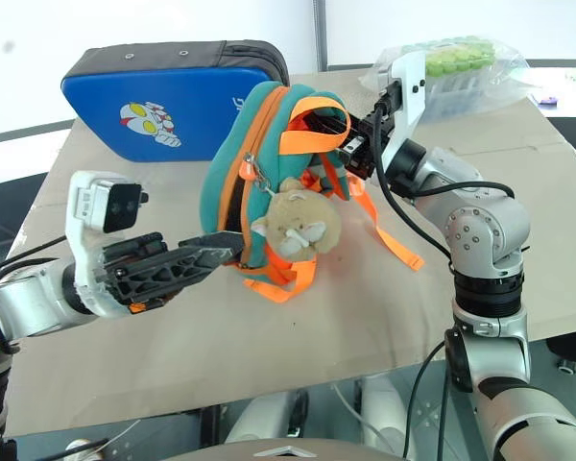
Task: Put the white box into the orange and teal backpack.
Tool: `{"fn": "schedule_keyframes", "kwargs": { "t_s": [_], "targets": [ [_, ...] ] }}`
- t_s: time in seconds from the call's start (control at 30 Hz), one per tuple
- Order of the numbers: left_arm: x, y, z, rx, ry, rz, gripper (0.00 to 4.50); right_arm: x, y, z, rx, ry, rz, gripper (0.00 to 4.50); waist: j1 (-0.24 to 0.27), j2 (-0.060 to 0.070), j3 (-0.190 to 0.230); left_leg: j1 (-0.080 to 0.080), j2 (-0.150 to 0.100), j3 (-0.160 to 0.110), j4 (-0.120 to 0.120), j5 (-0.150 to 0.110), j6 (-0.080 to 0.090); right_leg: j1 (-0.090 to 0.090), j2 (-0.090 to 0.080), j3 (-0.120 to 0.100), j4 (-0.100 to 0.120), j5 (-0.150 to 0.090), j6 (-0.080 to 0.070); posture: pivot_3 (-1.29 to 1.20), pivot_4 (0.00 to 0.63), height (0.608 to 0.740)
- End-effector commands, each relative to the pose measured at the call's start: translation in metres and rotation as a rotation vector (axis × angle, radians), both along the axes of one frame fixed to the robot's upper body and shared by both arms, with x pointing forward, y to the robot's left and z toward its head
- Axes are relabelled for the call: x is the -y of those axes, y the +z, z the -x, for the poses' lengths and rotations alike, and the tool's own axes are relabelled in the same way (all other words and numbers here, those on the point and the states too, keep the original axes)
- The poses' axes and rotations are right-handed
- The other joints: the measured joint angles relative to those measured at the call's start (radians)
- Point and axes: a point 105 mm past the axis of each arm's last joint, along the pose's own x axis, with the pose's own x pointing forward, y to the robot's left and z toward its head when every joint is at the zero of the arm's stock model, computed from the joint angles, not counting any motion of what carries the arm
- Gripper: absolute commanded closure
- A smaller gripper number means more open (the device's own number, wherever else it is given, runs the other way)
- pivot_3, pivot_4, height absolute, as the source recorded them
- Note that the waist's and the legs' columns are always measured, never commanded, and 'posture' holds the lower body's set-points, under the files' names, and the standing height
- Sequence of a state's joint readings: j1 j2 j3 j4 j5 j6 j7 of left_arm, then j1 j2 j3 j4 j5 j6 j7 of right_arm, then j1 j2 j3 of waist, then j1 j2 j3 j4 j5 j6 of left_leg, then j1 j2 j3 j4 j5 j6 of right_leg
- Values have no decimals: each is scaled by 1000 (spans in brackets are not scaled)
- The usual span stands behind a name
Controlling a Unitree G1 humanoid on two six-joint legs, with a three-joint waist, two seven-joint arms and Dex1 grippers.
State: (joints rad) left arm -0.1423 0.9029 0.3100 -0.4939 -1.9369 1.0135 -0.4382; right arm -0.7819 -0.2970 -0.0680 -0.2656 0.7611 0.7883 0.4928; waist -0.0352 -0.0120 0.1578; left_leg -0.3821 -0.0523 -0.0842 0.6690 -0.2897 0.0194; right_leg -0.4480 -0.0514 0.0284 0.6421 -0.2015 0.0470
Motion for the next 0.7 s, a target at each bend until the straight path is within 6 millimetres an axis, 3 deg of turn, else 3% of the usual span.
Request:
{"fn": "schedule_keyframes", "kwargs": {
  "t_s": [0.03, 0.1, 0.2, 0.43, 0.57, 0.7],
  "targets": [
    [-2, 20, 7, 64, -78, 128, 26, -4, 21, 15, 94, 32, -25, 4500, -1, 0, 0, 0, 0, 0, 0, 0, 0, 0, 0, 0, 0, 0, 0, 0, 150, 740],
    [-14, 25, 5, 70, -88, 172, 26, -4, 21, 14, 91, 21, -27, 4500, -1, 0, 0, 0, 0, 0, 0, 0, 0, 0, 1, 0, 0, 0, 0, 0, 150, 740],
    [-26, 19, 12, 10, -128, 145, 26, -2, 23, 7, 91, -19, -40, 4500, -8, 1, 0, 0, 0, 0, 0, 0, 0, 0, 3, 0, 0, 0, 0, 0, 150, 740],
    [-25, 9, 22, -40, -160, 137, 26, 2, 39, -5, 120, -98, -88, 4500, -3, 1, 1, 0, 0, 0, 0, 0, 0, 0, 4, 0, 0, 0, 0, 0, 150, 740],
    [-29, 9, 18, -45, -133, 135, 26, 2, 40, -6, 122, -106, -89, 4500, -3, 1, 1, 0, 0, 0, 0, 0, 0, 0, 2, -1, 0, 0, 0, 0, 150, 740],
    [-16, 2, 3, -60, -62, 141, 26, -3, 39, -3, 123, -76, -87, 4500, -3, 2, 1, 0, 0, 0, 0, 0, 0, 0, 1, 0, 0, 0, 0, 0, 150, 740]
  ]
}}
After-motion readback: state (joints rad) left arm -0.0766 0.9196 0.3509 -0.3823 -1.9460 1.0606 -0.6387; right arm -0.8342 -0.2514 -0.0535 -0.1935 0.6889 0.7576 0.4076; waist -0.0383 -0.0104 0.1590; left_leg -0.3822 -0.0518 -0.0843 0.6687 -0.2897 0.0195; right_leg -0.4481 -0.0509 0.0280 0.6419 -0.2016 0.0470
